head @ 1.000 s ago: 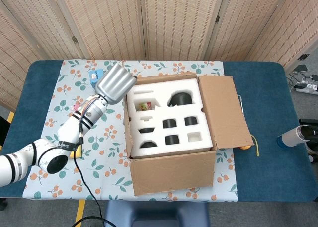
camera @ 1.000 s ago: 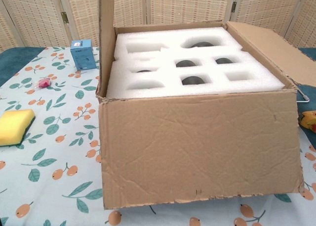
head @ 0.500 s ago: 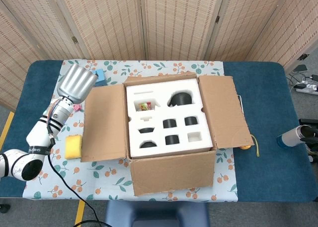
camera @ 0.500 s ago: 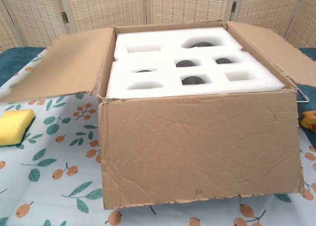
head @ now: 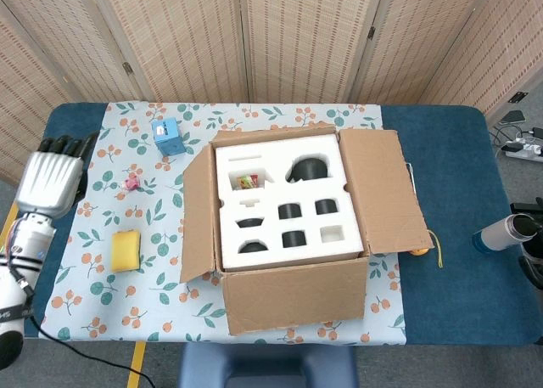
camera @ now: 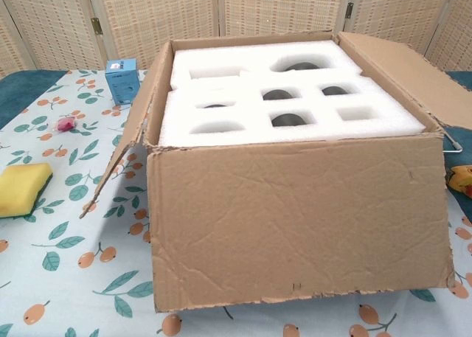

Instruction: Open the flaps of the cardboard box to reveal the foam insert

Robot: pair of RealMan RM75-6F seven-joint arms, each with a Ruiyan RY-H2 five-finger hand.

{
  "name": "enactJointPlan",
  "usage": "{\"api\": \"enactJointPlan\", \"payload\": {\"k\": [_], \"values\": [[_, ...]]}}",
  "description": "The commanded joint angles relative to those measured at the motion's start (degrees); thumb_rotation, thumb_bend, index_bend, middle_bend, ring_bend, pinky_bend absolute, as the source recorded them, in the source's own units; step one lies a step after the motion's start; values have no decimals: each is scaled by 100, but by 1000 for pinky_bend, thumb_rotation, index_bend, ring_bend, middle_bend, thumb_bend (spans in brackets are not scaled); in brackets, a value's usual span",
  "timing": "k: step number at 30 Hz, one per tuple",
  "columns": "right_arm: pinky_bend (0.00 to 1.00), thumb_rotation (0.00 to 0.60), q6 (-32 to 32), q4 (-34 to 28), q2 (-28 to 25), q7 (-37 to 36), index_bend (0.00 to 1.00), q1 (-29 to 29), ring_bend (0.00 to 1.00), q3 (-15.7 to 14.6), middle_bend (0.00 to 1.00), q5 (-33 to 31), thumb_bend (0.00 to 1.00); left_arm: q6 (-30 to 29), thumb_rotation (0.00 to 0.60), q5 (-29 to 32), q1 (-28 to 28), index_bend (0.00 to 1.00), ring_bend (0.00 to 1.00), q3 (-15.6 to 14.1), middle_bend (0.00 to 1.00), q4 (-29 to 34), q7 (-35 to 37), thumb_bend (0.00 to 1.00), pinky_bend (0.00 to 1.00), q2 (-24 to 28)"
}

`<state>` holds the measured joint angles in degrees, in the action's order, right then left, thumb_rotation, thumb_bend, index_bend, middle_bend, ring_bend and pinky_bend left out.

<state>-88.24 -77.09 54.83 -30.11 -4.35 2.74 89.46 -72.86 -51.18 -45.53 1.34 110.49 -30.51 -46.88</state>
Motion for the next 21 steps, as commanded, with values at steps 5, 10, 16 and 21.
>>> {"api": "enactJointPlan", "payload": {"k": [5, 10, 16, 21], "values": [[152, 0, 758, -1491, -186, 2853, 188, -232, 86, 322, 0, -1283, 407, -757, 600, -65, 1845, 33, 93, -559, 179, -613, 1650, 642, 57, -554], [92, 2, 556, -1495, 320, 3334, 179, -94, 62, 323, 0, -1553, 407, -995, 600, -581, 2507, 40, 83, -579, 171, -1579, 2649, 633, 39, -1104], [88, 7, 301, -1362, 687, 3243, 169, 130, 63, 201, 0, -1406, 406, -957, 600, -1024, 2995, 62, 83, -545, 171, -2547, 3477, 624, 37, -1547], [86, 14, 132, -1318, 780, 3420, 169, 176, 59, 216, 0, -1269, 406, -824, 600, -1212, 3117, 75, 83, -345, 171, -2813, 3866, 623, 37, -1563]]}}
